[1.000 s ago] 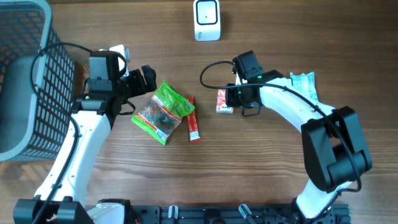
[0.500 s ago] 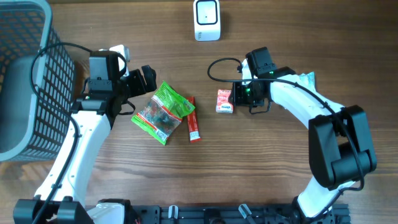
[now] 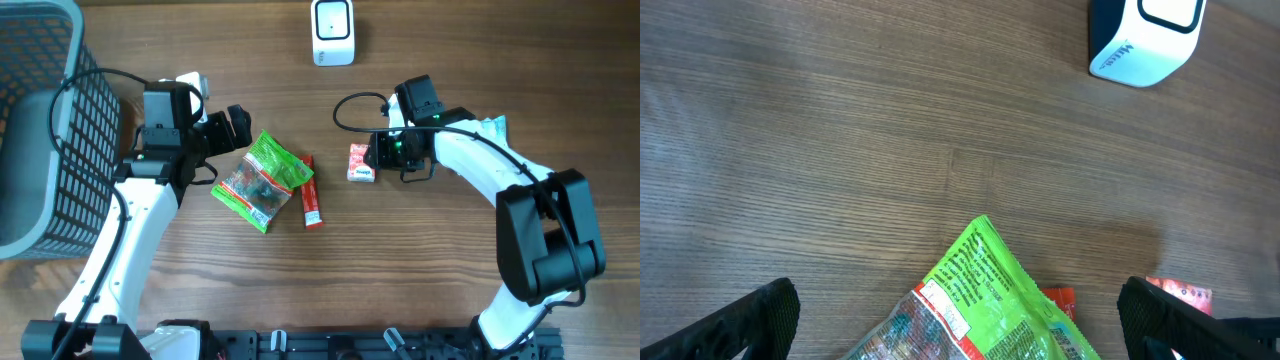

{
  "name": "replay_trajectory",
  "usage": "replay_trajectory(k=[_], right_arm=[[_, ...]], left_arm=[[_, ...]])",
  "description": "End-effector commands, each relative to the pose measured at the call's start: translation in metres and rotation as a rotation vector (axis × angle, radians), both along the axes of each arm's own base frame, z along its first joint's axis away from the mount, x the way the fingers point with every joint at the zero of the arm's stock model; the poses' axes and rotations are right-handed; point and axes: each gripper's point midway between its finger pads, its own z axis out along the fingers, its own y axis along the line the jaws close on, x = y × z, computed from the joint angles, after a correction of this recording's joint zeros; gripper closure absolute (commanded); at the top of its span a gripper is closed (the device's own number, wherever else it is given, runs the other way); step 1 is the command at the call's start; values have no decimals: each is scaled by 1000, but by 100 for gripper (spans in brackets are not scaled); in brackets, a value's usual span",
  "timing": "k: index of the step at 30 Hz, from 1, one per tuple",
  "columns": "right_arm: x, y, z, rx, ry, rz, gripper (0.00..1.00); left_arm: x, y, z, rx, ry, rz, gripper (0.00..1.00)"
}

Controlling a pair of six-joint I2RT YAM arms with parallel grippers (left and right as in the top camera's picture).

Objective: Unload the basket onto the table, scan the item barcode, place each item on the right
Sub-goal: 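Grasp the red pack with the right gripper and lift it, then hold the red pack under the white scanner with the right gripper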

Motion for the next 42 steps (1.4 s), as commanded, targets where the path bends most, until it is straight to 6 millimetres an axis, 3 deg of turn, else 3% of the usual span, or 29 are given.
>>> replay_trajectory(k=[1, 4, 10, 16, 24, 28, 31, 33, 35, 38, 42], right_arm=[[-2, 7, 7, 38, -11, 26, 55], [-1, 8, 12, 70, -16, 45, 63], [-2, 12, 22, 186, -1, 77, 62], [-3, -7, 10, 63, 4, 51, 62], [-8, -1, -5, 95, 57, 58, 62], [-12, 12, -18, 136, 87, 86, 64], [-15, 15, -32, 115, 108, 93, 78], [-13, 11, -34, 91, 103, 86, 80], [-12, 9, -33, 87, 95, 84, 82], [-8, 6, -23, 89, 81, 84, 96], [9, 1, 26, 59, -73, 115, 96]], left_arm=[[2, 3, 6, 13, -20, -1, 0], [2, 3, 6, 13, -20, -1, 0], [2, 3, 6, 13, -20, -1, 0], [2, 3, 6, 13, -20, -1, 0], [2, 3, 6, 13, -20, -1, 0], [2, 3, 6, 13, -20, -1, 0], [2, 3, 6, 13, -20, -1, 0], [2, 3, 6, 13, -20, -1, 0], [2, 3, 6, 13, -20, -1, 0], [2, 3, 6, 13, -20, -1, 0], [2, 3, 6, 13, -20, -1, 0]])
